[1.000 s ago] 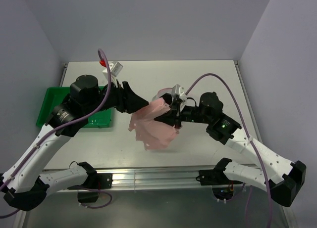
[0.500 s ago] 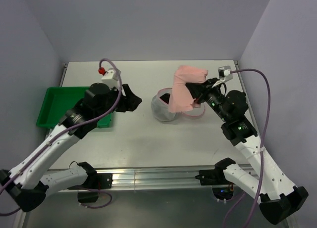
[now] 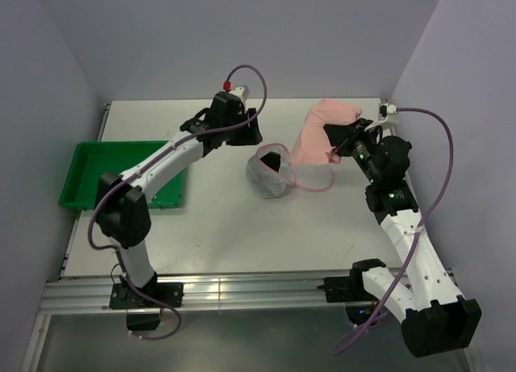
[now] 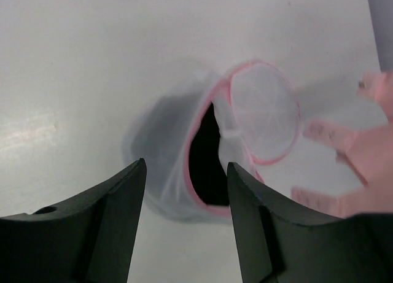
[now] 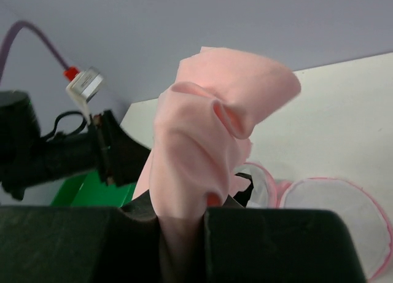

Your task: Place the bra in the laundry bag and zip it closed

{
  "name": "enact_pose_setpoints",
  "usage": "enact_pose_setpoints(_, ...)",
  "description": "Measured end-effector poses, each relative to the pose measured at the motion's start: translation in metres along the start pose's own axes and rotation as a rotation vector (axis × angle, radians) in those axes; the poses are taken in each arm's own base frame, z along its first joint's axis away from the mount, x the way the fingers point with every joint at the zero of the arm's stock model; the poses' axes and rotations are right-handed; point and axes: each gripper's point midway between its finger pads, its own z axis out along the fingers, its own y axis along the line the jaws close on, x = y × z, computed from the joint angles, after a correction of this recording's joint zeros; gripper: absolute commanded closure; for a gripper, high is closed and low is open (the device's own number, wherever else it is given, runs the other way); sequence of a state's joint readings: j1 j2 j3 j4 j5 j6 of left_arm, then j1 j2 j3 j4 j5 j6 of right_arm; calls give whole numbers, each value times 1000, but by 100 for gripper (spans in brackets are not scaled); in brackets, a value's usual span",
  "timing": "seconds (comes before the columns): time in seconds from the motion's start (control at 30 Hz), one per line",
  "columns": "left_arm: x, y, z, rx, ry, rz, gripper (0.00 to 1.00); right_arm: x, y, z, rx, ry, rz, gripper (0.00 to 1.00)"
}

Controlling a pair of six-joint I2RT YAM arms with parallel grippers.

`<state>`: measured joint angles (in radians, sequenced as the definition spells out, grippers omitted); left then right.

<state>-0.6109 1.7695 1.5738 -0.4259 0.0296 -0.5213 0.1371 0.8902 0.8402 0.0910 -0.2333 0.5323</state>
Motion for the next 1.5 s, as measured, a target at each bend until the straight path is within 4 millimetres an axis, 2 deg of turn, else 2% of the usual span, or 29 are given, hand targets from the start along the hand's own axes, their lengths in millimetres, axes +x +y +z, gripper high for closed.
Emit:
enact_pose_setpoints(0.13, -14, 9, 38, -8, 42, 21, 38, 10, -14, 0, 3, 17, 22, 100)
enact_pose_setpoints(0.2, -17, 7, 53, 5, 66, 40, 39, 16, -20, 2, 9, 31, 31, 100)
enact_pose_setpoints(0.3, -2, 4, 68, 48, 133, 57, 39, 21, -24, 6, 7, 52, 36, 100)
enact_pose_setpoints(0.43, 24, 5, 76, 75, 231, 55, 44, 29, -28, 9, -1, 70, 36, 100)
enact_pose_setpoints(0.53, 31, 1, 75, 102, 256, 50, 48, 37, -32, 14, -6, 93, 38, 100)
enact_pose_setpoints(0.6, 31, -2, 74, 116, 261, 48, 55, 46, -39, 18, 7, 112, 45, 100)
enact_pose_setpoints(0.63, 32, -2, 74, 121, 264, 47, 64, 49, -41, 20, 11, 119, 48, 100)
enact_pose_setpoints(0.67, 33, -3, 75, 128, 264, 43, 88, 51, -43, 22, 12, 126, 51, 100)
enact_pose_setpoints(0.73, 37, -2, 76, 131, 268, 35, 99, 59, -47, 27, 10, 145, 56, 100)
enact_pose_setpoints(0.87, 40, -1, 77, 132, 272, 34, 100, 76, -52, 40, -14, 184, 68, 100)
enact_pose_setpoints(0.97, 42, -2, 76, 148, 256, 23, 100, 100, -53, 51, -36, 247, 79, 100)
enact_pose_setpoints(1.07, 48, -4, 73, 164, 255, 5, 100, 129, -44, 56, -60, 316, 62, 100)
enact_pose_setpoints(1.23, 44, -13, 54, 208, 222, -12, 100, 146, -22, 61, -118, 354, 24, 100)
enact_pose_setpoints(1.37, 26, -29, 40, 270, 149, -15, 100, 154, -22, 65, -113, 359, 25, 100)
enact_pose_setpoints(1.5, 23, -36, 34, 299, 134, -32, 100, 174, -15, 64, -92, 384, 10, 100)
